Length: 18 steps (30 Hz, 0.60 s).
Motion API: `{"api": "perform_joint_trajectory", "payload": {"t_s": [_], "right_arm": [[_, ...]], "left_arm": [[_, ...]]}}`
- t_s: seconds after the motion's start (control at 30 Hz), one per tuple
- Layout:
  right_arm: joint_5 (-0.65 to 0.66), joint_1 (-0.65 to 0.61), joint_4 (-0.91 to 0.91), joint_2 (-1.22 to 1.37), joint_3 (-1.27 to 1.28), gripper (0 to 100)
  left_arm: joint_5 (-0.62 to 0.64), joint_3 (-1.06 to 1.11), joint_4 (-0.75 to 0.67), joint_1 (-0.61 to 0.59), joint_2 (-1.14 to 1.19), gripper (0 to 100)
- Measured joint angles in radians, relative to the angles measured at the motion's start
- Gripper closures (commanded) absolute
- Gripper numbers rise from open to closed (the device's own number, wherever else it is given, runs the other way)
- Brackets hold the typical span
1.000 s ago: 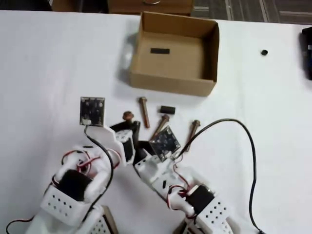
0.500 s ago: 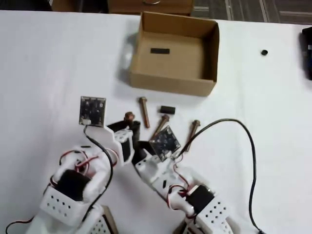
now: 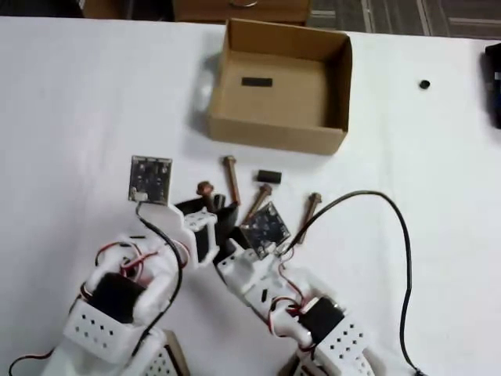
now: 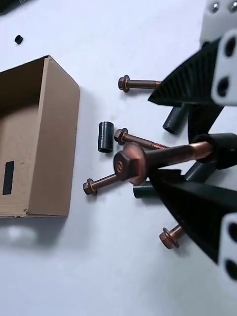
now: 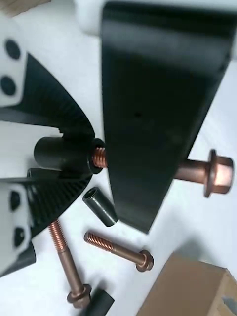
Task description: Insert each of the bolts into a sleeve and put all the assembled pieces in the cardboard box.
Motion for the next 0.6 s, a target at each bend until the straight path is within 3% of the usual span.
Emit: {"api": "perform_joint_trajectory", "payload": {"t_s": [0.27,0.6], "right_arm": [[0.000,0.002,0.000,0.000,0.000,98.0],[0.000,0.011,0.000,0.000,0.000,98.0]], "left_arm": [[-0.002,0.000,0.000,0.064,0.000,78],[-0.005,0.000,0.041,0.046,0.000,78]]}}
